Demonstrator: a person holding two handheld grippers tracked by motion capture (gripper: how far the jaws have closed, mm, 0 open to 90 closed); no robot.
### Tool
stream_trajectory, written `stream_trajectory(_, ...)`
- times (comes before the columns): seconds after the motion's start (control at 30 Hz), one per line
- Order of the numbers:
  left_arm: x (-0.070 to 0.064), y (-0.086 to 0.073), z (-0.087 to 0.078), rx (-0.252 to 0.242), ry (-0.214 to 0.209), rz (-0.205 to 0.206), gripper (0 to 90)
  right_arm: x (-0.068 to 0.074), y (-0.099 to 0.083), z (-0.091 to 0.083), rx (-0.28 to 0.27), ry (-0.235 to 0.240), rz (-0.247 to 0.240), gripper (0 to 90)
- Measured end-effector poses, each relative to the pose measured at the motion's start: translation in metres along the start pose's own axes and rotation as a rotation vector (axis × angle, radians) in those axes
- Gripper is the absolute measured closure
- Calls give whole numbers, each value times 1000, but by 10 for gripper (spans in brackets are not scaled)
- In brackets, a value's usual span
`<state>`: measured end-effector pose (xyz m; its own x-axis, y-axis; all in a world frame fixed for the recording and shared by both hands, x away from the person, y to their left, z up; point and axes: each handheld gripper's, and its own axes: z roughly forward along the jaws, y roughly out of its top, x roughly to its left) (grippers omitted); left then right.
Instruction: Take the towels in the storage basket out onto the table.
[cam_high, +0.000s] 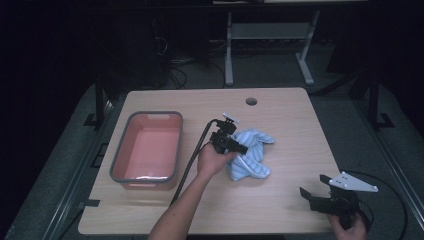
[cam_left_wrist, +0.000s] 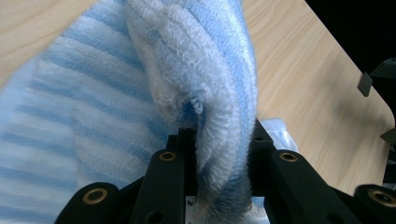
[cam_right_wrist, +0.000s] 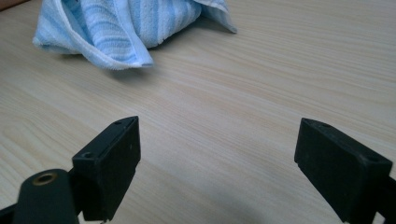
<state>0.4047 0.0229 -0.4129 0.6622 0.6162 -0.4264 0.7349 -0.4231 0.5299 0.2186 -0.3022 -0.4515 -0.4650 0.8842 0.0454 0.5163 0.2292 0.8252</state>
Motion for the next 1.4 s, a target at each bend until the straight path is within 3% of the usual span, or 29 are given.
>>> stream_trajectory(0.4, 1, -7, 13, -1, 8, 7, 732, 4, 0, 4, 17, -2, -13, 138)
stream_trajectory(0.57, -4, -9, 16, 2, 15, 23, 670, 3, 2, 4, 10, 2, -22, 138)
stream_trajectory(0.77, -4, -8, 14, 1, 30, 6, 570, 3, 2, 5, 15, 3, -25, 138)
stream_trajectory(1.13, -12, -12, 7, -15, 70, 44, 480, 6, 3, 6, 23, 4, -26, 139)
stream_trajectory(1.4, -11, -16, 0, -31, 40, 33, 418, 9, 2, 6, 31, 2, -31, 138)
